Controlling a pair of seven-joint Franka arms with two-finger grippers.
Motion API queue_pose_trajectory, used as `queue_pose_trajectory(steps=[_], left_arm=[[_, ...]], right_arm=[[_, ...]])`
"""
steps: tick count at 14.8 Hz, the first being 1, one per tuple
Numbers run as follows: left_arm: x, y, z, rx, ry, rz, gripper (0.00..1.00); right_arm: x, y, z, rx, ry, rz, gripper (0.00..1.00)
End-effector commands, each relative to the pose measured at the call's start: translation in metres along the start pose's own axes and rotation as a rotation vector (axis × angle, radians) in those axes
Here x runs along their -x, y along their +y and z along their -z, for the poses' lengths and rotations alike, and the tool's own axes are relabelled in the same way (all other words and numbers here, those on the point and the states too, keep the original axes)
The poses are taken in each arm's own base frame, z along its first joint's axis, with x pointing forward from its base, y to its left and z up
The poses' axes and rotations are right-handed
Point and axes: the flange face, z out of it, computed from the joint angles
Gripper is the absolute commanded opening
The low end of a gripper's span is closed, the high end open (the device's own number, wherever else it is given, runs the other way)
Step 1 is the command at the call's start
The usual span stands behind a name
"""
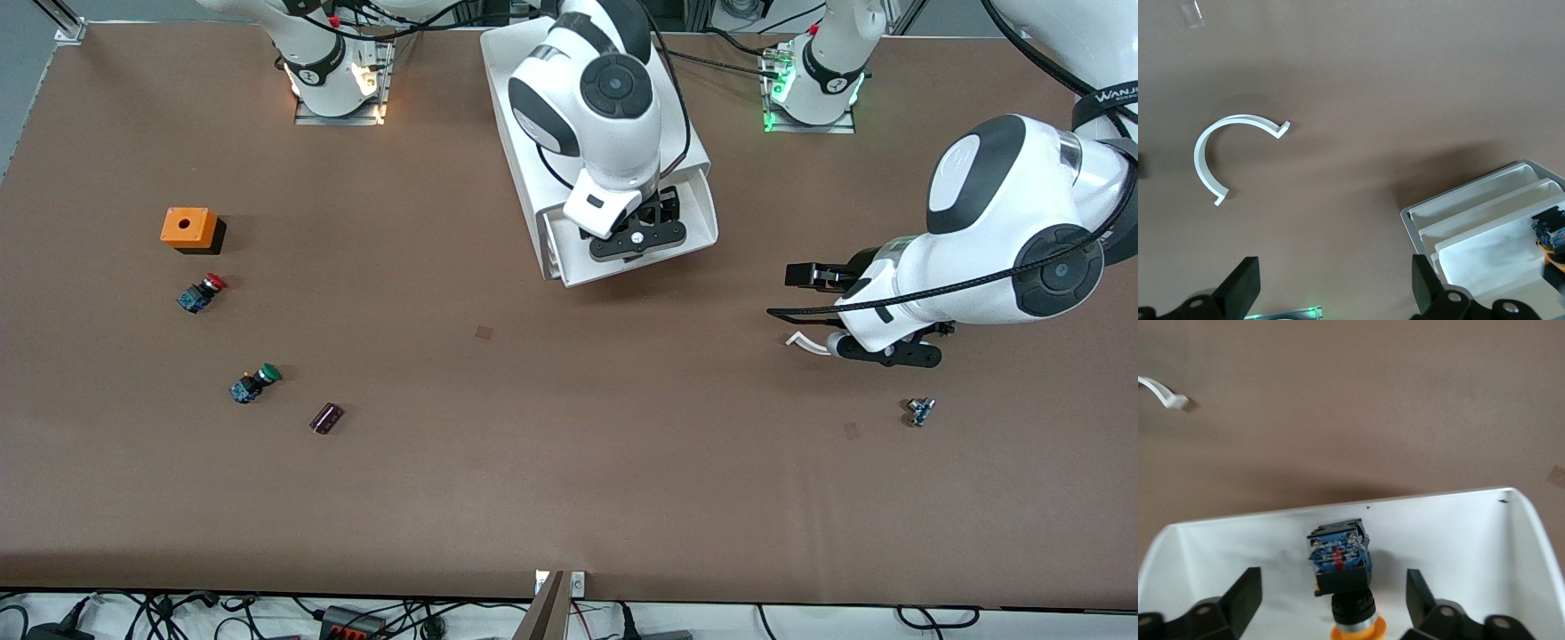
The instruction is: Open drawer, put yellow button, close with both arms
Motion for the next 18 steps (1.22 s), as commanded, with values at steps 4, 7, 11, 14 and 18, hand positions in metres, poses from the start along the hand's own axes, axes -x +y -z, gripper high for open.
queue_pose_trajectory(steps=[4, 7, 11, 14, 18], left_arm=[[-0.011, 0.025, -0.015, 0.003, 0.069, 0.166, 1.00], [-0.014, 0.065, -0.036, 0.015, 0.124, 0.251, 1.00], [-0.009, 0.134, -0.090, 0.031, 0.199, 0.329, 1.00], [0.000, 0.157, -0.118, 0.020, 0.192, 0.335, 1.00], [0.025, 0.185, -0.144, -0.022, 0.162, 0.315, 1.00]], right_arm=[[-0.076, 0.099, 0.068, -0.032, 0.084, -0.148, 1.00], [-0.117, 0.190, 0.079, 0.059, 0.093, -0.186, 1.00], [-0.142, 0.309, 0.113, 0.176, 0.057, -0.174, 1.00], [-0.144, 0.374, 0.134, 0.195, -0.006, -0.115, 1.00], [-0.145, 0.421, 0.156, 0.197, 0.002, -0.164, 1.00]])
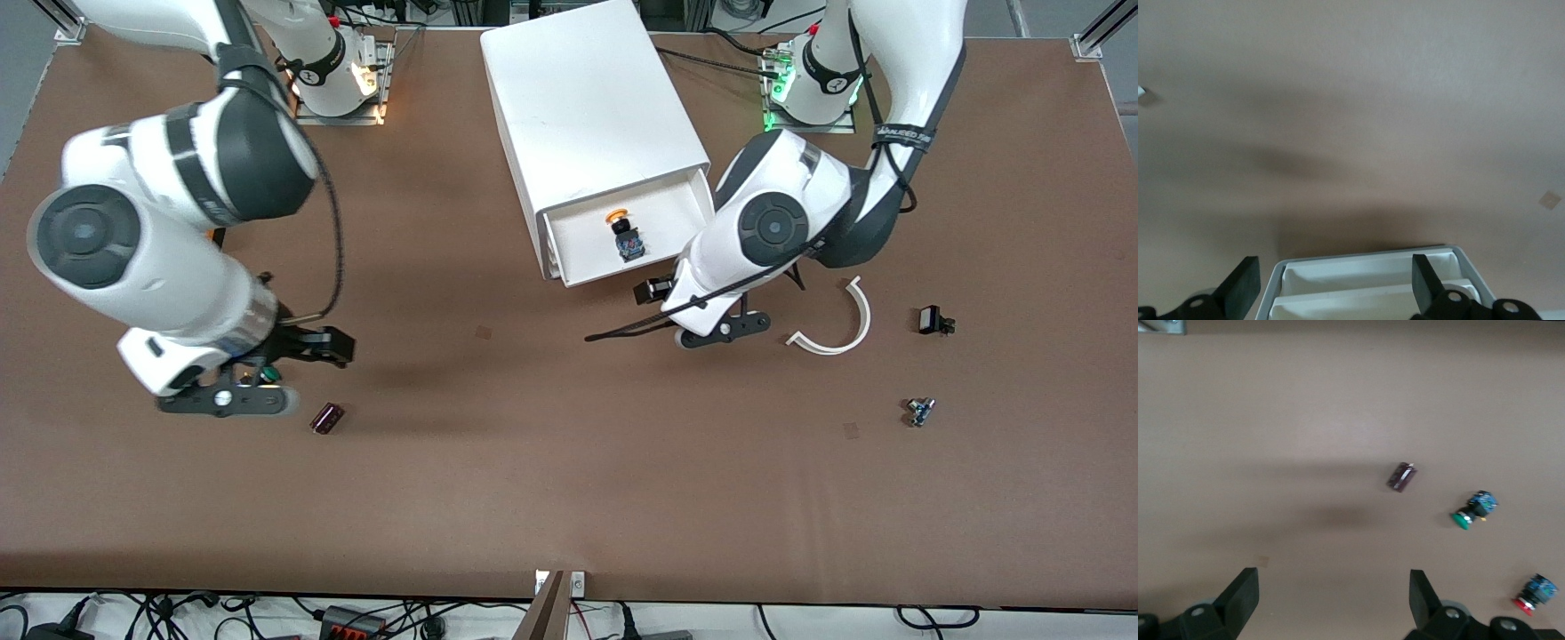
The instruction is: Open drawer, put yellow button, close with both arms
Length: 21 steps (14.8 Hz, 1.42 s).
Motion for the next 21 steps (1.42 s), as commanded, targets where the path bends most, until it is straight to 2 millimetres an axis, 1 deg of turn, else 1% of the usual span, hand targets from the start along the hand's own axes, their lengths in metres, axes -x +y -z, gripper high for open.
queue_pose_trajectory(steps=[1, 2, 3, 5, 6, 8, 9, 10, 11, 13, 14, 15, 16, 17, 19, 20, 21], left_arm=[[0.028, 0.002, -0.005, -0.045, 0.027, 0.005, 1.00], [0.042, 0.003, -0.005, -0.055, 0.029, 0.002, 1.00], [0.061, 0.011, -0.011, -0.059, 0.030, -0.010, 1.00], [0.094, 0.020, -0.022, -0.064, 0.030, -0.001, 1.00], [0.110, 0.023, -0.023, -0.072, 0.029, 0.003, 1.00], [0.133, 0.021, -0.022, -0.085, 0.039, 0.012, 1.00], [0.141, 0.022, -0.025, -0.092, 0.037, 0.001, 1.00], [0.149, 0.027, -0.026, -0.093, 0.035, -0.011, 1.00], [0.152, 0.028, -0.026, -0.094, 0.034, -0.014, 1.00], [0.147, 0.027, -0.023, -0.088, 0.035, -0.020, 1.00], [0.145, 0.027, -0.022, -0.083, 0.036, -0.021, 1.00], [0.141, 0.026, -0.019, -0.084, 0.048, -0.029, 1.00], [0.129, 0.022, -0.007, -0.087, 0.083, -0.041, 1.00], [0.110, 0.013, 0.011, -0.081, 0.114, -0.044, 1.00], [0.076, -0.009, 0.033, -0.059, 0.134, -0.073, 1.00], [0.059, -0.020, 0.046, -0.045, 0.146, -0.091, 1.00], [0.045, -0.032, 0.057, -0.039, 0.151, -0.104, 1.00]], right_arm=[[0.004, 0.019, 0.013, 0.009, 0.002, -0.010, 1.00], [0.003, 0.024, 0.015, 0.011, 0.003, -0.017, 1.00], [0.003, 0.033, 0.021, 0.007, 0.009, -0.027, 1.00], [-0.001, 0.058, 0.026, -0.002, 0.012, -0.058, 1.00], [0.000, 0.069, 0.033, -0.003, 0.014, -0.066, 1.00], [0.002, 0.096, 0.045, -0.004, 0.026, -0.057, 1.00], [0.005, 0.108, 0.045, 0.002, 0.022, -0.043, 1.00], [0.012, 0.124, 0.044, 0.006, 0.010, -0.036, 1.00], [0.017, 0.145, 0.046, 0.008, 0.019, -0.036, 1.00], [0.033, 0.180, 0.057, 0.005, 0.036, -0.020, 1.00], [0.041, 0.195, 0.061, -0.011, 0.030, -0.012, 1.00], [0.047, 0.203, 0.065, -0.020, 0.026, -0.006, 1.00], [0.052, 0.213, 0.072, -0.020, 0.028, -0.006, 1.00], [0.056, 0.221, 0.075, -0.020, 0.019, -0.009, 1.00], [0.064, 0.245, 0.079, -0.011, -0.007, -0.001, 1.00], [0.067, 0.253, 0.081, -0.021, -0.010, 0.016, 1.00], [0.069, 0.254, 0.081, -0.026, -0.019, 0.014, 1.00]])
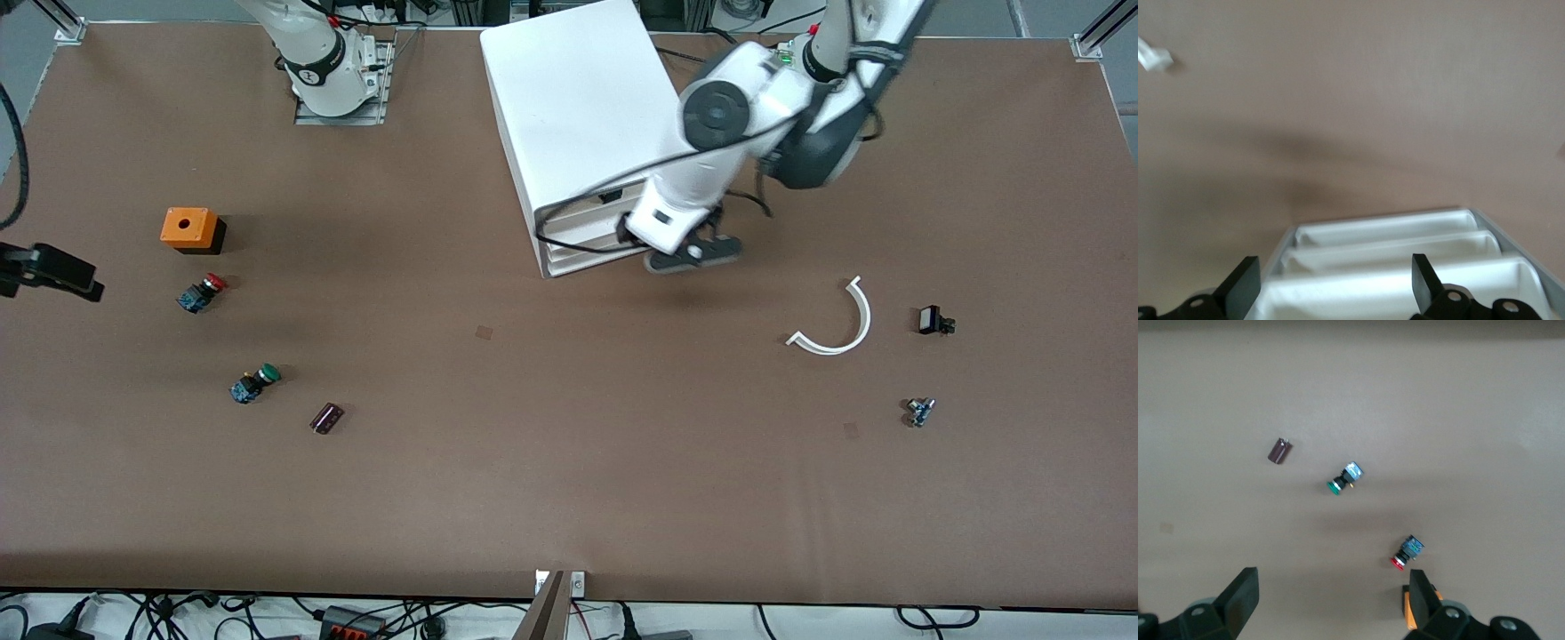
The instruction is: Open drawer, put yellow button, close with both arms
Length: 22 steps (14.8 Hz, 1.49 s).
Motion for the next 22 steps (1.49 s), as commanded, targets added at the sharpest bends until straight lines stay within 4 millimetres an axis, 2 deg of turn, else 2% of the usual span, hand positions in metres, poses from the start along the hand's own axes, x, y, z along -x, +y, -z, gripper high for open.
queue_pose_trajectory(steps=[1, 3, 5, 8, 10, 11, 15, 18, 19, 20, 22], left_arm=[[-0.040, -0.040, 0.035, 0.007, 0.033, -0.050, 1.00], [-0.060, -0.069, 0.049, -0.006, 0.019, -0.046, 1.00], [-0.078, -0.098, 0.073, -0.014, 0.003, -0.073, 1.00], [-0.097, -0.141, 0.103, -0.028, -0.041, -0.187, 1.00], [-0.105, -0.178, 0.124, -0.020, -0.018, -0.239, 1.00], [-0.107, -0.207, 0.142, -0.034, 0.013, -0.269, 1.00], [-0.086, -0.269, 0.178, -0.055, 0.071, -0.375, 1.00], [-0.078, -0.306, 0.200, 0.021, 0.104, -0.373, 1.00], [-0.075, -0.321, 0.196, 0.027, 0.093, -0.348, 1.00], [-0.071, -0.328, 0.200, 0.033, 0.101, -0.337, 1.00], [-0.062, -0.323, 0.209, -0.002, 0.119, -0.353, 1.00]], right_arm=[[0.011, 0.009, -0.001, -0.025, -0.026, 0.025, 1.00], [0.022, 0.006, -0.004, -0.027, -0.054, 0.030, 1.00], [0.032, 0.006, -0.008, -0.028, -0.060, 0.030, 1.00], [0.034, 0.004, -0.009, -0.026, -0.056, 0.036, 1.00], [0.038, 0.003, -0.011, -0.025, -0.063, 0.038, 1.00], [0.042, 0.003, -0.012, -0.022, -0.060, 0.038, 1.00], [0.067, 0.001, -0.024, -0.021, -0.064, 0.028, 1.00], [0.067, 0.001, -0.024, -0.020, -0.062, 0.031, 1.00], [0.067, 0.000, -0.024, -0.020, -0.067, 0.036, 1.00], [0.066, -0.003, -0.023, -0.018, -0.064, 0.042, 1.00], [0.065, -0.003, -0.020, -0.017, -0.053, 0.036, 1.00]])
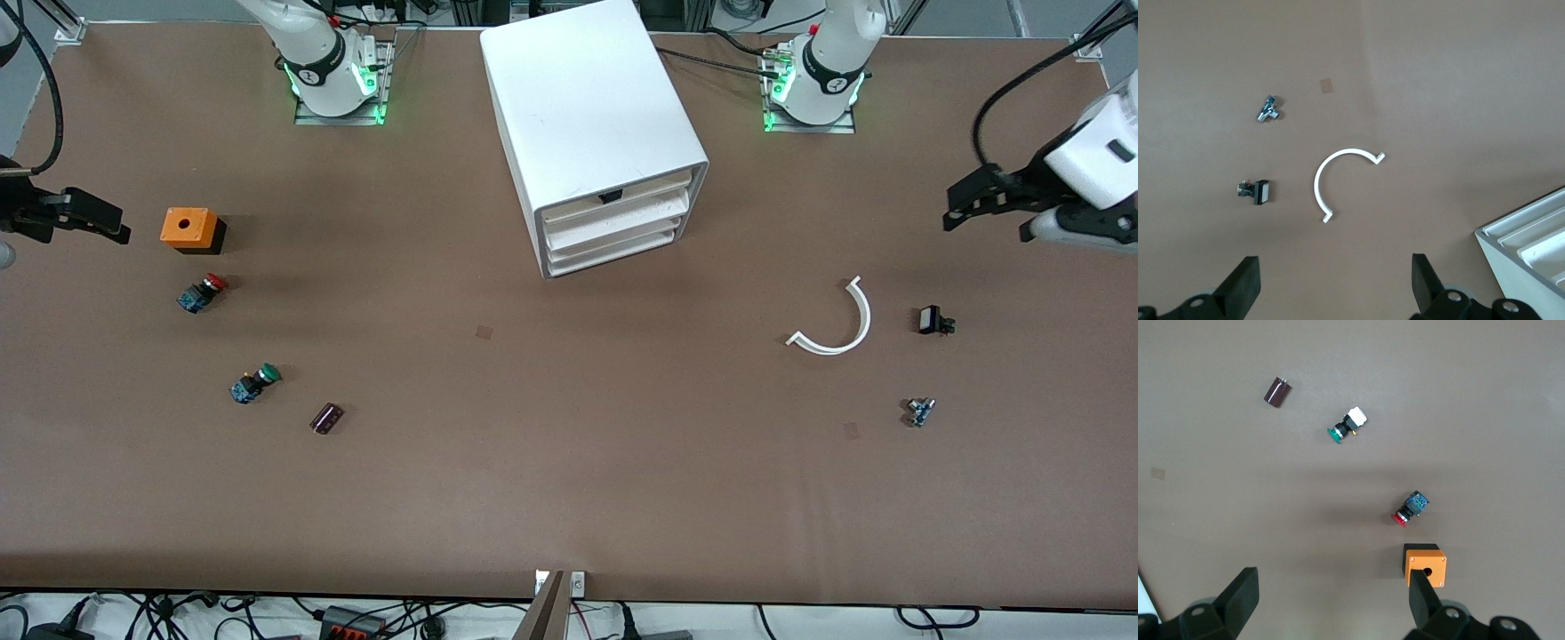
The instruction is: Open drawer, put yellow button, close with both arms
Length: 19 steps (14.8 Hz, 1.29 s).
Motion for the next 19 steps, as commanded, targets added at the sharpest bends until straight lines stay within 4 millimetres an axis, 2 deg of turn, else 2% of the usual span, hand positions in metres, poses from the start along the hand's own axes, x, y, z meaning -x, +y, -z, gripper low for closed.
queue_pose_trajectory(steps=[1, 3, 7, 19], left_arm=[[0.014, 0.005, 0.006, -0.020, 0.010, -0.029, 1.00], [0.014, 0.004, 0.007, -0.019, 0.010, -0.023, 1.00], [0.012, 0.020, 0.011, -0.030, 0.015, -0.046, 1.00], [0.014, 0.022, 0.013, -0.029, 0.004, -0.048, 1.00]], right_arm=[[0.005, -0.002, 0.006, -0.003, 0.023, 0.005, 1.00], [0.004, -0.003, 0.006, 0.001, 0.032, 0.008, 1.00], [0.003, -0.002, 0.006, 0.002, 0.040, 0.005, 1.00], [0.004, -0.006, 0.007, 0.001, 0.034, 0.012, 1.00]])
